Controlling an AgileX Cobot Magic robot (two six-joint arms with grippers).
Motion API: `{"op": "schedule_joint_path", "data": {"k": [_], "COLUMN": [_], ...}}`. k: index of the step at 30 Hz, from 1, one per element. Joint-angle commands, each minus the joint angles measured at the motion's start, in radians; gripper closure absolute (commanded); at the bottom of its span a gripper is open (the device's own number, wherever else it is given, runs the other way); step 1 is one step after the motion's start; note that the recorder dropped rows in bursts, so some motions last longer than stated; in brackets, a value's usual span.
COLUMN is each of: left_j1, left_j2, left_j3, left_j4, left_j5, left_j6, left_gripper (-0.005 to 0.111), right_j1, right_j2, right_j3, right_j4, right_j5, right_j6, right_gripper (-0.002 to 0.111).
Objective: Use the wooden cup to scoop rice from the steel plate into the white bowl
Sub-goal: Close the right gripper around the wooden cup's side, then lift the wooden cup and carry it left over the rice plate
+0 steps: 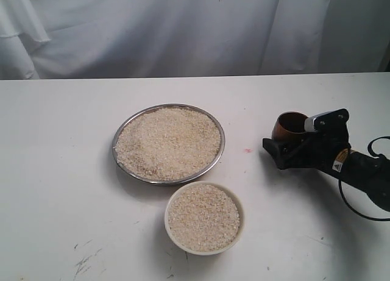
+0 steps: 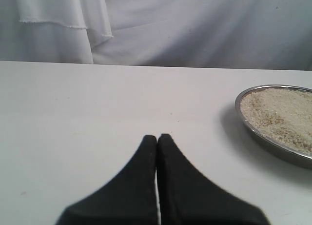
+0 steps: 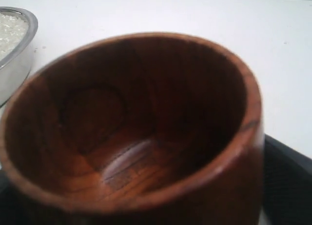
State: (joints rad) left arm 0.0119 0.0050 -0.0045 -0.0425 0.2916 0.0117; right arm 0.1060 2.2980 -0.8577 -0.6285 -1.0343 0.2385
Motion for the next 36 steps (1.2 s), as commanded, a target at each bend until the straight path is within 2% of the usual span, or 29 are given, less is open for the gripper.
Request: {"op": "schedule_joint_path", "data": {"k": [1,7,10,13,18,20,26,30,36], "left_j1": [-0.002,-0.002,-0.002,-0.002,-0.002,-0.002,-0.002,-0.002,-0.002], "left_j2": [-0.005,-0.005,-0.005,-0.005,-0.005,-0.005,-0.005,-0.005,-0.005], "left_j3": [0.005,0.005,0.005,0.005,0.005,0.005,0.005,0.005,0.005], "left_j4": [-0.001,-0.001,-0.001,-0.001,-0.001,-0.001,-0.001,-0.001,-0.001], "left_j5": [-0.006,-0.006,-0.006,-0.006,-0.006,-0.006,-0.006,-0.006,-0.006], "left_j6": [-0.003,-0.003,-0.003,-0.003,-0.003,-0.003,-0.003,-0.003,-0.003], "left_gripper": [0.107,0.107,0.107,0.107,0.107,0.107,0.107,0.107,0.107], "right_j1": [0.021,0.042,0.042,0.044,0.044,0.044,0.044,0.044,0.045], "right_j2": [0.0,0.0,0.0,0.0,-0.007,-0.017,-0.105,-0.201,-0.334], "right_j3": [-0.014,-0.02,-0.02,-0.02,-0.02,-0.02,-0.02,-0.02,-0.02], "right_j4": [0.001,0.042,0.051,0.052,-0.006,-0.034,-0.072,-0.169,-0.32], "right_j5": [-0.008,-0.005,-0.007,-0.005,0.024,0.044,0.078,0.09,0.174], "right_j6": [0.0,0.0,0.0,0.0,0.1,0.141,0.163,0.193,0.356], "right_gripper": [0.022,0.023,0.03,0.047,0.094,0.109,0.108,0.108,0.108]}}
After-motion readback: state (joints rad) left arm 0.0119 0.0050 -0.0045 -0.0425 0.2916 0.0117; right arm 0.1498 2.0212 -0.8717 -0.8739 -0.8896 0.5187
